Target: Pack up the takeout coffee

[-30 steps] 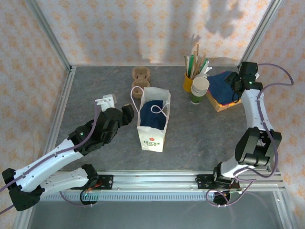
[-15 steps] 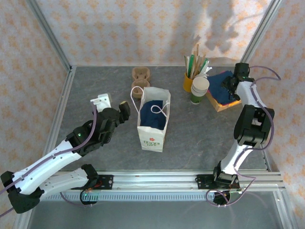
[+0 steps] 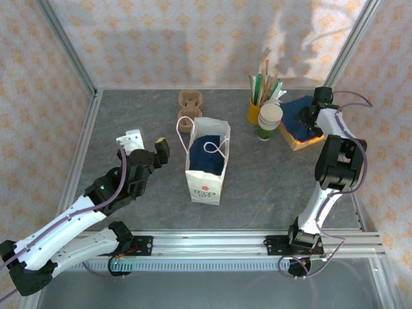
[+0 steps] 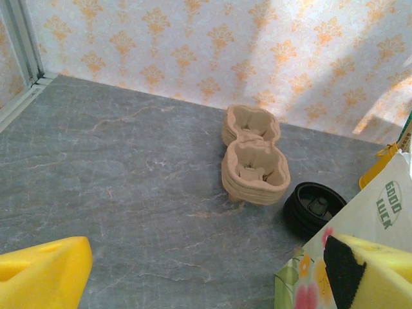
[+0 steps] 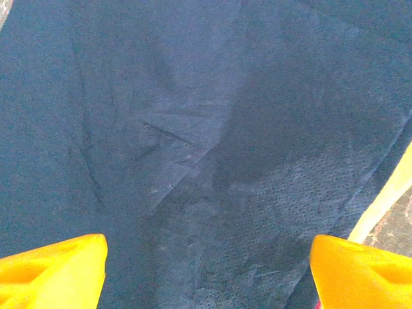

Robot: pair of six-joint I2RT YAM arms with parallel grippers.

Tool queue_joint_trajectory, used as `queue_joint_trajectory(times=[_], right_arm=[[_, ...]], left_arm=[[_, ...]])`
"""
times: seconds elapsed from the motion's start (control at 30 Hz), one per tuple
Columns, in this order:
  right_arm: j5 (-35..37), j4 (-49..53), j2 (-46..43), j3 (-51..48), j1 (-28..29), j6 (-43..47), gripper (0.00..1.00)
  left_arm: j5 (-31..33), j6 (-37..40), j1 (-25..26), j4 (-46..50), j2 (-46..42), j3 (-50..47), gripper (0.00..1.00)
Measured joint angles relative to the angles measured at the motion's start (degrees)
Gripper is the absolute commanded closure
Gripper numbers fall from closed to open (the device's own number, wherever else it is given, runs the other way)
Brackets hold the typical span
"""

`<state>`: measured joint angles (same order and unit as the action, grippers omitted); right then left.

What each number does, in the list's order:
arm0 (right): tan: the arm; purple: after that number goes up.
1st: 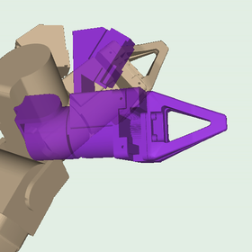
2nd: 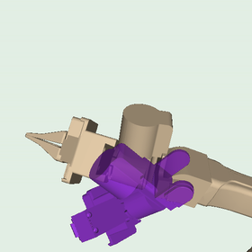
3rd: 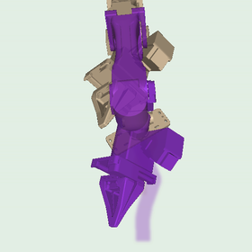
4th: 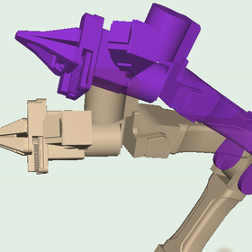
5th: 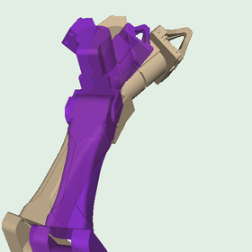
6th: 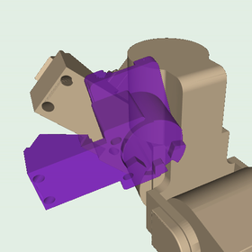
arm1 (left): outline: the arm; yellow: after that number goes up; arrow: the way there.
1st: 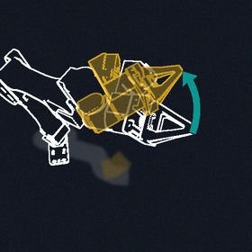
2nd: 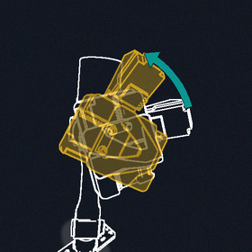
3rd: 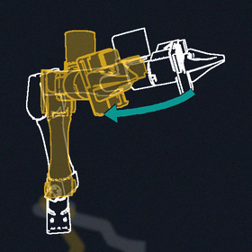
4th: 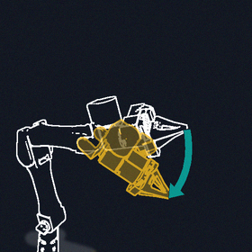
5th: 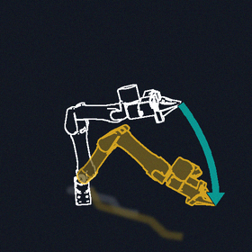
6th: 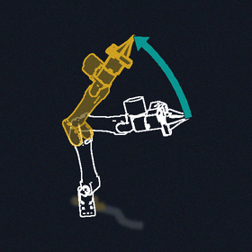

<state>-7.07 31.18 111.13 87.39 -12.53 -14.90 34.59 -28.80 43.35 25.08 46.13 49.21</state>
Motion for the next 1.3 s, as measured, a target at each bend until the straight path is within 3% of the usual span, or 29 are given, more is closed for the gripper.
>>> queue_joint_trajectory(times=[0.7,1.0,1.3], right_arm=[[-0.70,0.90,7.72,5.53,0.00,0.63,0.27],[-1.14,1.38,8.20,6.10,-0.02,1.27,0.54],[-2.56,1.31,8.11,6.49,0.00,1.51,0.64]], left_arm=[[-0.04,0.26,-0.02,-0.13,0.00,-0.11,0.06],[-0.17,0.24,-0.02,-0.48,0.11,-0.20,0.06],[-1.09,0.22,-0.02,-0.52,0.11,-0.20,0.06]])
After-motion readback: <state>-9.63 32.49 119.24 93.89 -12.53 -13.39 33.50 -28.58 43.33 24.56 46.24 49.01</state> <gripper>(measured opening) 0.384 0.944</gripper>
